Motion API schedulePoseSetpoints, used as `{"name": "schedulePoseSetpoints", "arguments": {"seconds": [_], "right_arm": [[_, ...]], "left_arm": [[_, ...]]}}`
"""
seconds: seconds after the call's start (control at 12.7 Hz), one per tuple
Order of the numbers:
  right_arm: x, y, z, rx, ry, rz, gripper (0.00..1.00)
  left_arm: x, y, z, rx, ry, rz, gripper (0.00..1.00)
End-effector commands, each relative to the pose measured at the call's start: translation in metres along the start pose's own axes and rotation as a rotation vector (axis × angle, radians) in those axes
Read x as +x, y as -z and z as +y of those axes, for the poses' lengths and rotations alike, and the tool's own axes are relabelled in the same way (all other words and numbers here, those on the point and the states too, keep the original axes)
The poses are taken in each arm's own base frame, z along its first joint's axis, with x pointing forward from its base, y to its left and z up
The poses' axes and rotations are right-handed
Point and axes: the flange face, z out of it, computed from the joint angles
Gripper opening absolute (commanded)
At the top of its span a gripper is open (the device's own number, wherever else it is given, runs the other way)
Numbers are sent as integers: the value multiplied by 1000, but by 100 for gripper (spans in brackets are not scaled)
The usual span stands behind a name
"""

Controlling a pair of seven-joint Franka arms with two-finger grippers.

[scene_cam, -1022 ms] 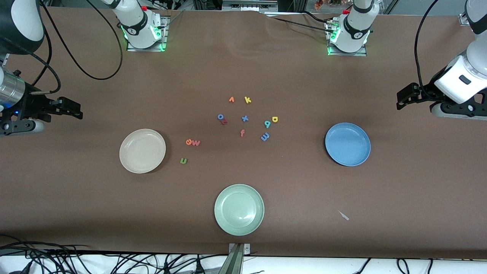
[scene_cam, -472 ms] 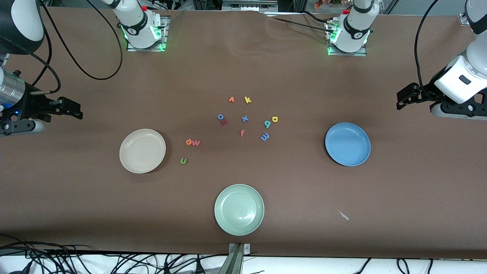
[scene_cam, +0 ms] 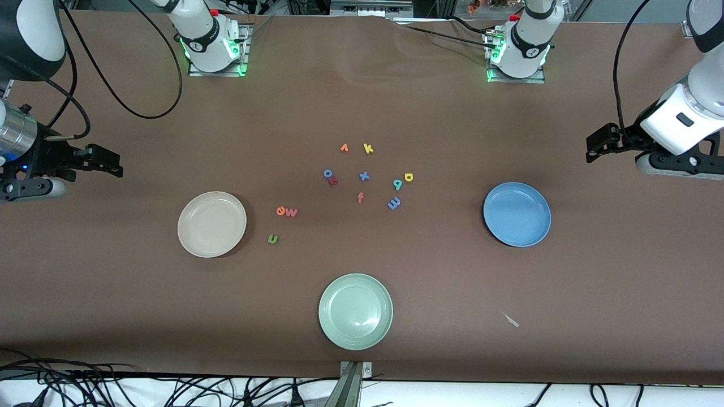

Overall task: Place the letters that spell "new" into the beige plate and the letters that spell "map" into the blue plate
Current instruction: 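Grasp the blue E with the left gripper while the right gripper grasps green u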

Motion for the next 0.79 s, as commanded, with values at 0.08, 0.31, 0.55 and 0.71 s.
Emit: {"name": "schedulePoseSetpoints", "arguments": {"seconds": [0.08,0.31,0.55,0.71], "right_arm": [[3,5,4,-13,-15,7,100],[2,4,9,-14,-23,2,100],[0,3,35,-12,-76,3,100],[0,2,40,-8,-86,6,100]], "left_arm": [[1,-2,4,6,-29,-45,100],[11,-37,19,-19,-141,-127,100],[38,-90,88,-66,-241,-172,100],[47,-153,146,-54,-333,-240,100]]}}
